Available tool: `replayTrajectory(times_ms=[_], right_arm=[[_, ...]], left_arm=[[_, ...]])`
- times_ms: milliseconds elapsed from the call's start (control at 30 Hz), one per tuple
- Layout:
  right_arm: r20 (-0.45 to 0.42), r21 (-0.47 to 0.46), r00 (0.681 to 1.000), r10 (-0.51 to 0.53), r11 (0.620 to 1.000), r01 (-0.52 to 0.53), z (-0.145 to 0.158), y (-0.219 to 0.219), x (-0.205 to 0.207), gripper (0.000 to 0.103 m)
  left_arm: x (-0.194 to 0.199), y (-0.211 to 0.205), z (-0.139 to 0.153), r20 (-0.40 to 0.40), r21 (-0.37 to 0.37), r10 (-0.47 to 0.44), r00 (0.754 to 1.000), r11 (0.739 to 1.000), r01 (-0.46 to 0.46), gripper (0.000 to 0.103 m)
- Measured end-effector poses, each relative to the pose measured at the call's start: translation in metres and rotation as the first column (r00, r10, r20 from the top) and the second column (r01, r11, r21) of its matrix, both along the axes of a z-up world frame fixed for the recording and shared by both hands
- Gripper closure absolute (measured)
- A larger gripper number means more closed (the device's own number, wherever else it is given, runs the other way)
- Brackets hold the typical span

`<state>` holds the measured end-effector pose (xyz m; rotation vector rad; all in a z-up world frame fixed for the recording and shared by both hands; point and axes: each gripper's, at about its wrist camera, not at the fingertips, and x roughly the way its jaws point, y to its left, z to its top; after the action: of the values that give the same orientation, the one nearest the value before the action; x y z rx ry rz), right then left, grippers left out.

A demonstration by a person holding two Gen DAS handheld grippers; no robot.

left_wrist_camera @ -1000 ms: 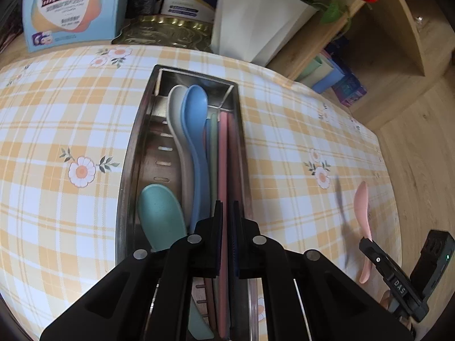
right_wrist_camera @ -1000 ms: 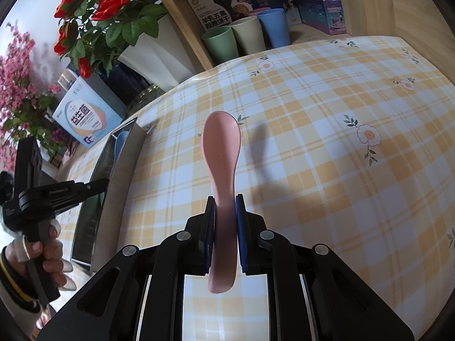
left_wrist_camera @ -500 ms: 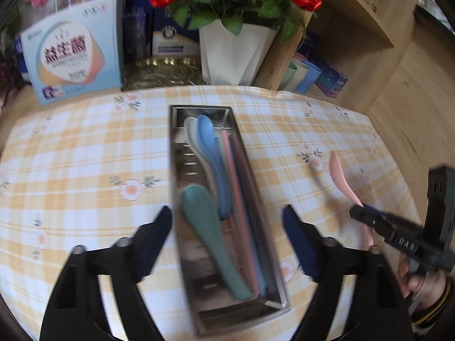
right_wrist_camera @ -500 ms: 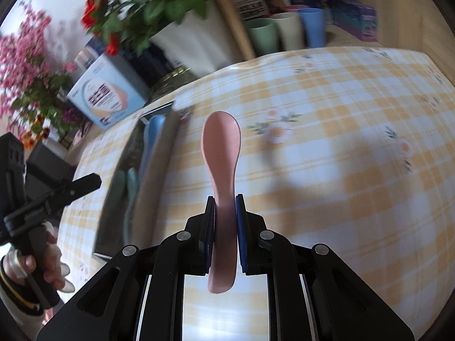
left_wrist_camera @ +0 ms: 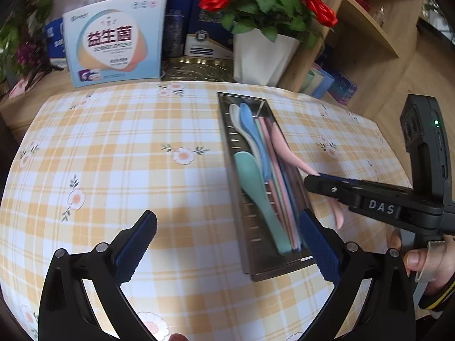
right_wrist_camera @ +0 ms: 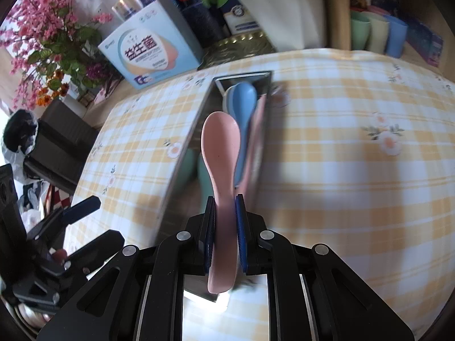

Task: Organize utensils
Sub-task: 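Carry the pink spoon into the steel tray and open the right gripper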

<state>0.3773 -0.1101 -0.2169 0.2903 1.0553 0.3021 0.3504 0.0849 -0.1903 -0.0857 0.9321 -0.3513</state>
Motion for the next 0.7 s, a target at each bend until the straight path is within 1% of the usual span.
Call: replayTrajectory(times_ms=[100,233,467,700], right_arm=[[-0.021,-0.014,1.000,0.013,1.000,-0.013,-0.005,0.016,0.004,0.089],[-0.051,-0.056,0.998,0.023,0.998,-0.026,-0.015,0.034,0.008,0.089],[-0.101,-0.085,0.995,-0.004,0.996,-0.005,-0.028,0.036,0.013,0.089],[-0.121,-0.100,0.993,-0.010,0.995,-0.002,-0.035,0.037,0.013,0.089]], left_arm=[[-0.002,0.012,0.001,0.016,-0.013,0.032,0.999,0.999,-0.032,0.006],[-0.005,0.026,0.002,0.031,-0.015,0.073,0.997,0.997,-0.072,0.006],[-0.008,0.041,0.001,0.030,-0.022,0.111,0.993,0.994,-0.111,0.006],[-0.008,0.047,0.002,0.030,-0.024,0.130,0.991,0.991,-0.130,0.006]])
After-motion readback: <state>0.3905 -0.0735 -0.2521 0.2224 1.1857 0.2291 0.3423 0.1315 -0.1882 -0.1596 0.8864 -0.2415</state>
